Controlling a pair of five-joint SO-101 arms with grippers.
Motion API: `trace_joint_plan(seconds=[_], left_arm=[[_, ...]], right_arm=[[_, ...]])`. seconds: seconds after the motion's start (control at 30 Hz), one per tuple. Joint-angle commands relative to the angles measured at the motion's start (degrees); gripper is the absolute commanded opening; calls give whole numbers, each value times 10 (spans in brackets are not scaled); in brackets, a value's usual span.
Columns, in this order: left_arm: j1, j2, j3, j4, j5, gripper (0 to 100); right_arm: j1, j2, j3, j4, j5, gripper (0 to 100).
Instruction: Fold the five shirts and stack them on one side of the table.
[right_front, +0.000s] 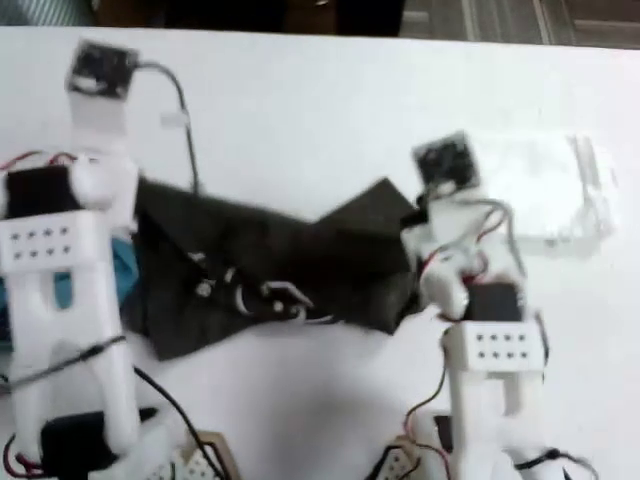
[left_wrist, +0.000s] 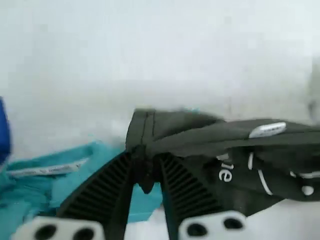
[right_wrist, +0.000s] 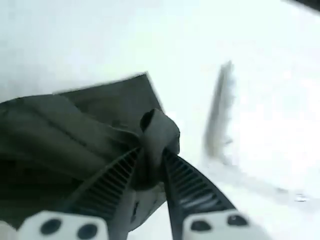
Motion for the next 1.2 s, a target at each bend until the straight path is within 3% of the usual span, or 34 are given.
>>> trace_joint_plan(seconds=[0.0,0.23,0.43,0.53,0.67,0.83,1.0,1.17], left_arm=[[-1,12,93,-64,-4,26],[-4,31,244,-201,-4,26],[-4,43,323,-283,-4,26],[-4,56,347,-309,-4,26],[-4,81,355,-320,-4,26],[-4,122,352,-332,0,26],[-4,151,349,-342,1,26],[-4,151,349,-344,2,26]], right_arm=[[-29,-7,86,-80,0,20],[-86,-7,167,-104,0,40],[-31,-13,138,-4,4,256],[46,-13,80,11,3,237],[112,-2,-8,15,-66,174],[69,100,-120,55,-74,155],[-1,316,-249,178,-93,153],[10,475,-332,287,-47,152]])
